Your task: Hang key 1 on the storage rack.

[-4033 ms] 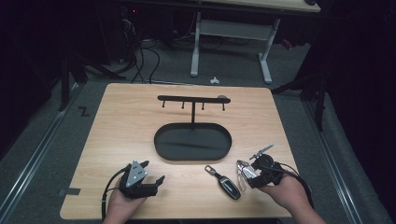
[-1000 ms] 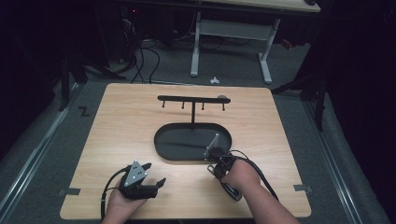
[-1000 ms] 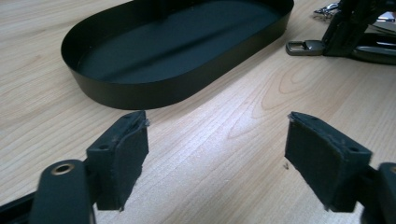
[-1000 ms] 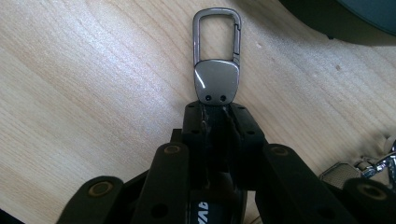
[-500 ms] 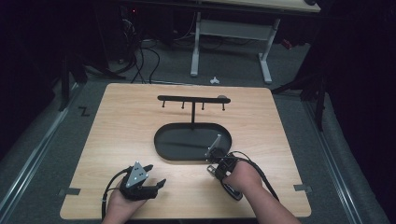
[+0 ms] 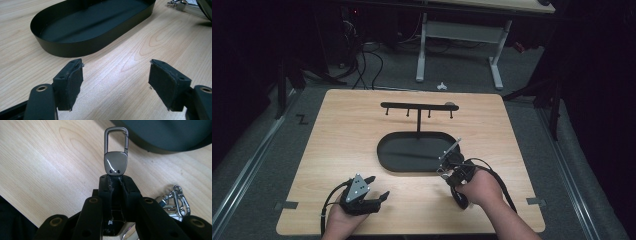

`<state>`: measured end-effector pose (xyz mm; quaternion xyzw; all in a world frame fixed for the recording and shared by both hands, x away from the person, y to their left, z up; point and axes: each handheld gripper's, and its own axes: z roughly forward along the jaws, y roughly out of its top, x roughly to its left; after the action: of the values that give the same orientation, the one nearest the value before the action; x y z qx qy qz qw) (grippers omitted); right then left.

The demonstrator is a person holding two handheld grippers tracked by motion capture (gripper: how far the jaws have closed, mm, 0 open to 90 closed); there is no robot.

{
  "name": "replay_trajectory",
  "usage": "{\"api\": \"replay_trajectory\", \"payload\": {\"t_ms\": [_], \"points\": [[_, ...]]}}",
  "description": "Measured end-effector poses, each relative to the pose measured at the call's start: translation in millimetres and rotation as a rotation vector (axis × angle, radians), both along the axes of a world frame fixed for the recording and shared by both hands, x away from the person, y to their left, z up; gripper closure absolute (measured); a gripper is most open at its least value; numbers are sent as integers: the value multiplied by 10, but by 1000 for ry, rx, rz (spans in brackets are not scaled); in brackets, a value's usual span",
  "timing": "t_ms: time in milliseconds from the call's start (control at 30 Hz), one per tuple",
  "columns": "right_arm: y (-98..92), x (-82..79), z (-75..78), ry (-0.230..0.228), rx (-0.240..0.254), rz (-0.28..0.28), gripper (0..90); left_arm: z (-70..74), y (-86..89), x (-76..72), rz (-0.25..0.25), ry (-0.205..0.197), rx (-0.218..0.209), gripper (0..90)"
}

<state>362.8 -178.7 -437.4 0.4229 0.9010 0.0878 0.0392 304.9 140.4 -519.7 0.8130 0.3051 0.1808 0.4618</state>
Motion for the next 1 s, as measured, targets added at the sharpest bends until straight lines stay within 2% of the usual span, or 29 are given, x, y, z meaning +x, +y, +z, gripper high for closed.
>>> {"api": "replay_trajectory", "payload": {"t_ms": [133, 167, 333, 367, 533, 700, 767, 1000], "points": [[-28, 0, 67, -29, 25, 3, 808, 2, 4, -1, 2, 0, -4, 281], [-23, -13, 83, -23, 27, -21, 808, 3, 6, 0, 1, 1, -6, 281], [-55, 13, 186, -59, 53, -11, 808, 2, 8, 0, 1, 1, -4, 282], [-50, 8, 202, -58, 55, -26, 809, 3, 10, 0, 1, 0, -4, 283], [-39, 32, 295, -80, 58, -32, 809, 3, 13, 0, 2, 0, -5, 283], [-23, 62, 393, -107, 60, -13, 809, 1, 13, 1, 1, -1, -2, 284], [-12, 66, 443, -110, 61, -28, 809, 0, 14, 2, 0, -1, -1, 283], [3, 137, 572, -143, 67, -21, 809, 1, 18, 2, 0, -2, -3, 284]]}}
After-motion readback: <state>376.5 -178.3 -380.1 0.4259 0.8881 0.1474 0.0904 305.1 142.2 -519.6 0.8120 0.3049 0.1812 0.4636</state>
